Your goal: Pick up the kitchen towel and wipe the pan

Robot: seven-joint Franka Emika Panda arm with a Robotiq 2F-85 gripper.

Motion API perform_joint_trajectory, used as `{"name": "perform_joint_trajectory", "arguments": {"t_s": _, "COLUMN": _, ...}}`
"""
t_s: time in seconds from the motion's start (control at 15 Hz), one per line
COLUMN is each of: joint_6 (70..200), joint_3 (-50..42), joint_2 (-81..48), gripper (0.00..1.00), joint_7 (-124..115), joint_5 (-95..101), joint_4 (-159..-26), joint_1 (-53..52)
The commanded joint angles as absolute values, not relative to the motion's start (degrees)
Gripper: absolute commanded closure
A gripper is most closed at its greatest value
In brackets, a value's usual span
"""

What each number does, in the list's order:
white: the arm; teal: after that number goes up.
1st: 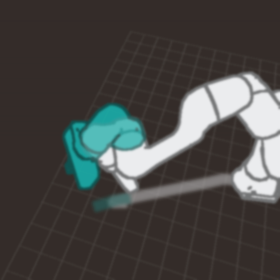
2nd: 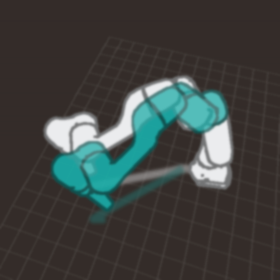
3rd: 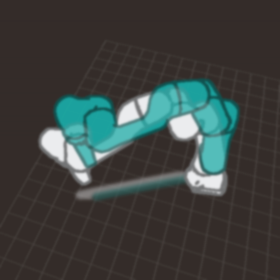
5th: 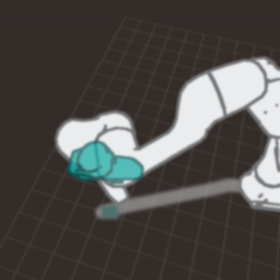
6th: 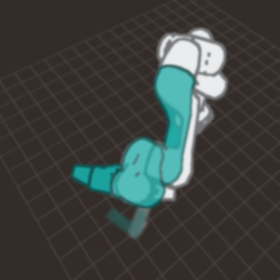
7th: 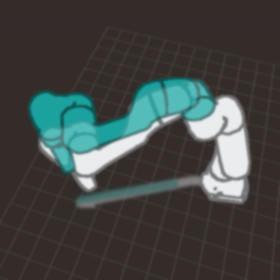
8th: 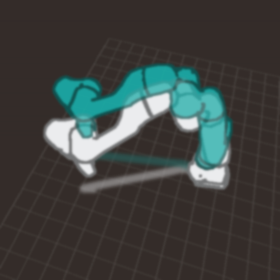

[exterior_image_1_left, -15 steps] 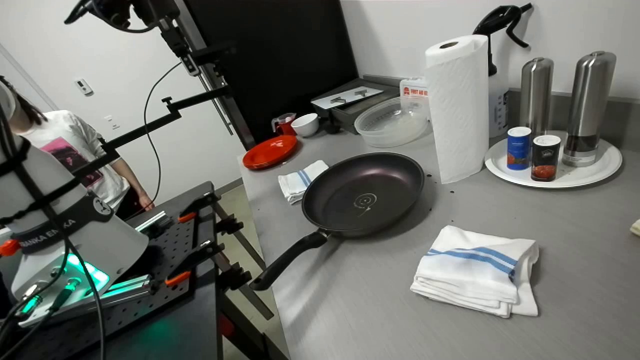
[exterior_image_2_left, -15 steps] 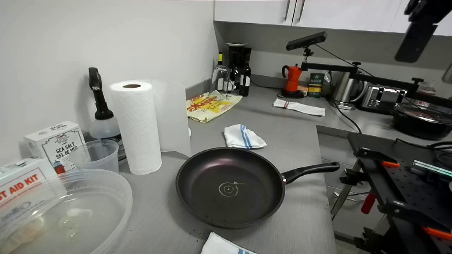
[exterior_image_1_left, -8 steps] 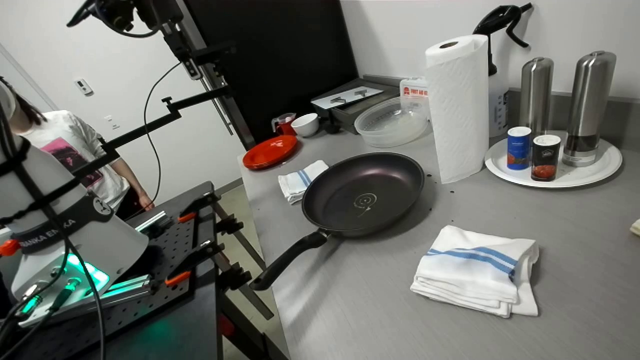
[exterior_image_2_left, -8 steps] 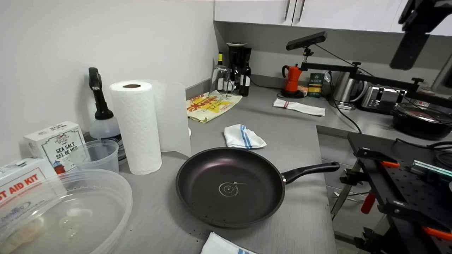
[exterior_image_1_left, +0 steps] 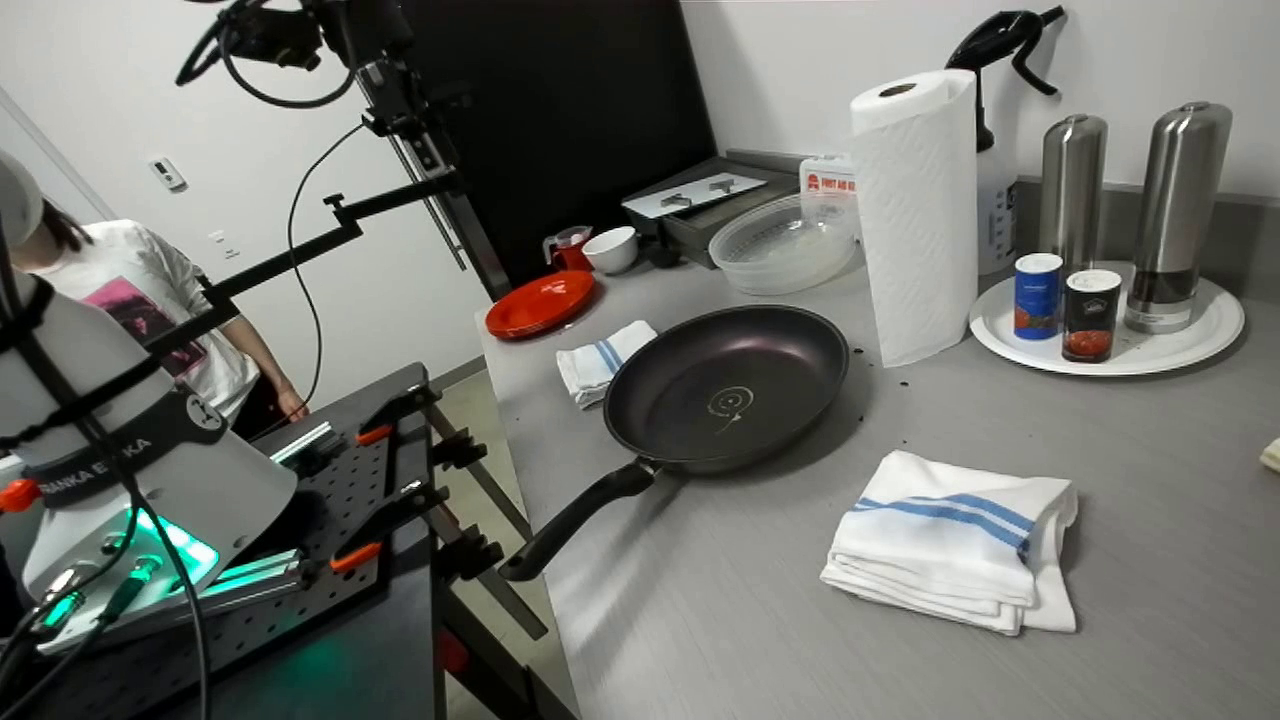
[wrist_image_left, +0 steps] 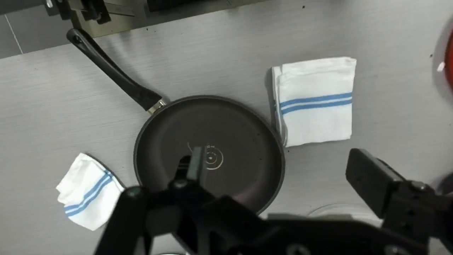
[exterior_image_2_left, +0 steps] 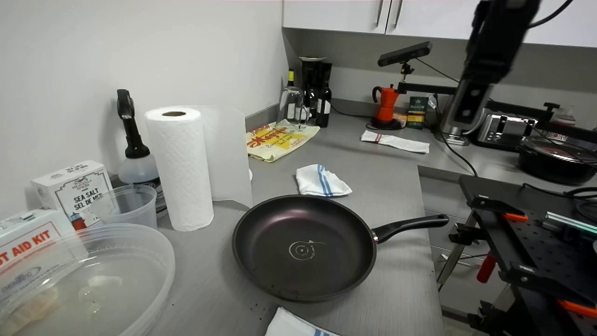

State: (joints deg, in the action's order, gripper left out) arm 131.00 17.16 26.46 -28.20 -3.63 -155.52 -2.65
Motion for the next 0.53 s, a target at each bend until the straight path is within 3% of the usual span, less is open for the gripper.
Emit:
{"name": "perform_joint_trajectory", "arguments": {"t_s": 0.0, "joint_6": 139.6, "joint_3": 15.8, "joint_2": 20.6, "gripper": 0.00, "joint_7": -34.2, "joint_5": 0.1, "joint_4": -156.3, "joint_1": 2.3}}
{"name": "perform_joint_trajectory", "arguments": {"t_s": 0.47, "joint_6": 150.5, "joint_3": 11.3, "joint_2": 6.5, "gripper": 0.00, "joint_7": -44.7, "joint_5": 12.0, "joint_4": -153.2, "joint_1": 11.3}}
